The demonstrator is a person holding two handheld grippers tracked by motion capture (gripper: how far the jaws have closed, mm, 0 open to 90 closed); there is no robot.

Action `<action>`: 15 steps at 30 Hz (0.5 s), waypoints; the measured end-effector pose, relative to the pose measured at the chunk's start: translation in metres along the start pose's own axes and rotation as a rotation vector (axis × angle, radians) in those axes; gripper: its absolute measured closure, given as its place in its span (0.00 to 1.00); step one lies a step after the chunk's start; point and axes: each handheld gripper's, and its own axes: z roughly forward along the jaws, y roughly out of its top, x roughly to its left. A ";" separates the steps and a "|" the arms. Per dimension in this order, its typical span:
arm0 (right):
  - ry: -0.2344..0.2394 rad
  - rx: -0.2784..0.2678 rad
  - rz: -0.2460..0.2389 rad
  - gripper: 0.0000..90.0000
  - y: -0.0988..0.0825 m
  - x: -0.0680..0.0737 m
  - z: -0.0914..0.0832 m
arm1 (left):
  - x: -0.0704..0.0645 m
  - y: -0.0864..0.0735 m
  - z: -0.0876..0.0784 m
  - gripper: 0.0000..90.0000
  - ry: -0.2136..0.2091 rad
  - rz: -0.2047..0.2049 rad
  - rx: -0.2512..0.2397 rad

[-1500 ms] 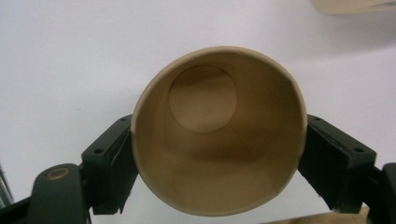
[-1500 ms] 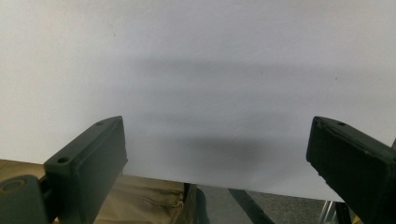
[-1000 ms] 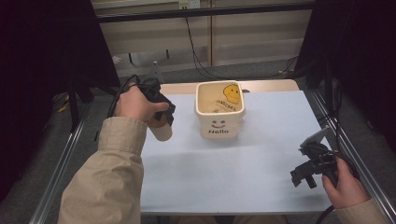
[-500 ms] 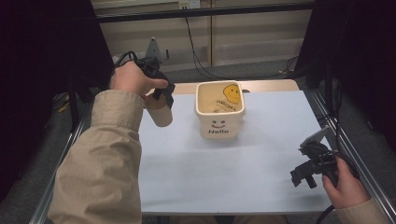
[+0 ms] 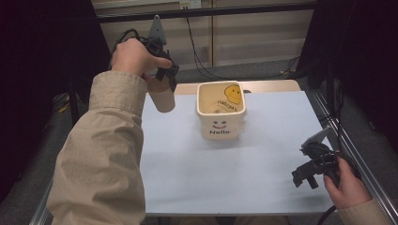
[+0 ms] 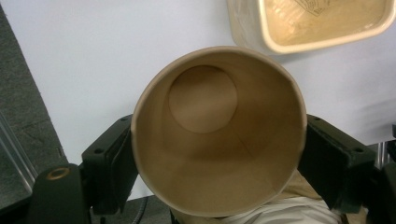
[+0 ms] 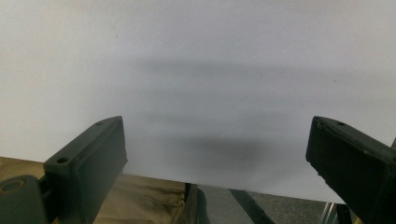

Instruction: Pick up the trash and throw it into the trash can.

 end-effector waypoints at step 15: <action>-0.002 -0.001 0.009 0.06 0.001 0.002 0.000 | -0.015 0.017 -0.013 0.22 -0.016 0.017 -0.024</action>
